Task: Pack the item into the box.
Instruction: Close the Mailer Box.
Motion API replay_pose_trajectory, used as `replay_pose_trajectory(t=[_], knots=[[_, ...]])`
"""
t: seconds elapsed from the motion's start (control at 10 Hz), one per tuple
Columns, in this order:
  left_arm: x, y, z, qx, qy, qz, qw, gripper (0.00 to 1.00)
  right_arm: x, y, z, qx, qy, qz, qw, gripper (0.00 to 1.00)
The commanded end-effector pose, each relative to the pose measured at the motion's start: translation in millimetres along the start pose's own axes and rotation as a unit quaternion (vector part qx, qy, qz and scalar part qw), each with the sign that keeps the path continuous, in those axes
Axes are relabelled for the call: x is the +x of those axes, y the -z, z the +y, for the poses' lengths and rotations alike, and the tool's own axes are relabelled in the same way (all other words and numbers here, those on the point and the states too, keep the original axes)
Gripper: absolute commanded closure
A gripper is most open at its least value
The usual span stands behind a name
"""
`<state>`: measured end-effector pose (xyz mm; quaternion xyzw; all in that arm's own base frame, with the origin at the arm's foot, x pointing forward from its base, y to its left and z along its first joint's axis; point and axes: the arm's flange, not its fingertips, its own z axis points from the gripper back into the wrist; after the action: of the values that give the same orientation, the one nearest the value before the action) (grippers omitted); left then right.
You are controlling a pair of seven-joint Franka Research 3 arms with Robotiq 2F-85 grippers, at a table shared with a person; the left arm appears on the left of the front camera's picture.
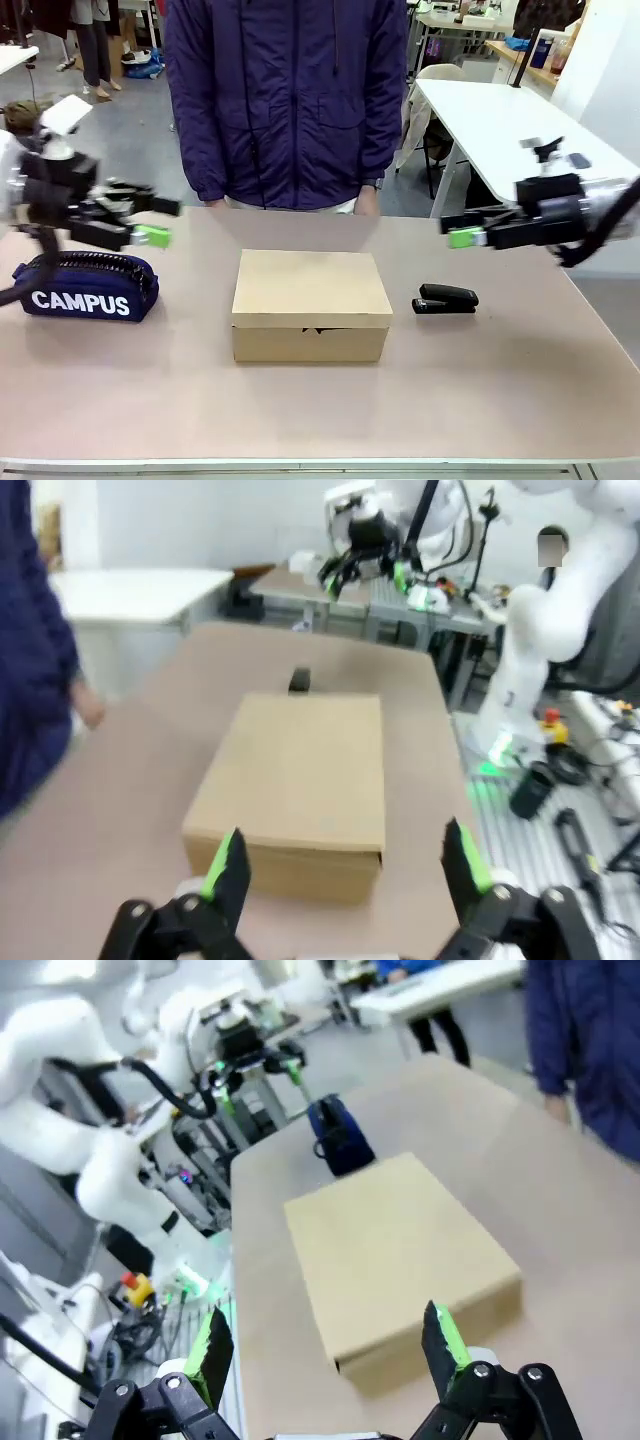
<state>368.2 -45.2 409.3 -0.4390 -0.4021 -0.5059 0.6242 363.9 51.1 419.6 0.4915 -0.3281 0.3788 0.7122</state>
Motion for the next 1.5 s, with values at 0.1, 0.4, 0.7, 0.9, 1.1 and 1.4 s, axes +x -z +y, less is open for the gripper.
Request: replay_pose_trajectory(t=[0.1, 0.4, 0.7, 0.9, 1.1, 1.4], knots=[[-48, -97, -23, 0.026, -0.149, -0.031, 0.988, 0.0, -67, -113, 32, -0.066, 0.124, -0.036, 0.989, 0.0], [-100, -186, -5, 0.097, -0.331, -0.046, 0.937, 0.0, -106, -169, -10, -0.064, 0.24, -0.02, 0.968, 0.0], [-111, -210, 3, 0.127, -0.336, -0.103, 0.928, 0.0, -130, -181, -44, -0.109, 0.26, -0.038, 0.959, 0.0], [-123, -210, -10, 0.122, -0.346, -0.042, 0.929, 0.0, -134, -179, -19, -0.071, 0.255, -0.028, 0.964, 0.0], [-123, -210, -10, 0.122, -0.346, -0.042, 0.929, 0.0, -134, -179, -19, -0.071, 0.255, -0.028, 0.964, 0.0], [-123, -210, -10, 0.122, -0.346, -0.042, 0.929, 0.0, -134, -179, -19, -0.071, 0.255, -0.028, 0.964, 0.0]])
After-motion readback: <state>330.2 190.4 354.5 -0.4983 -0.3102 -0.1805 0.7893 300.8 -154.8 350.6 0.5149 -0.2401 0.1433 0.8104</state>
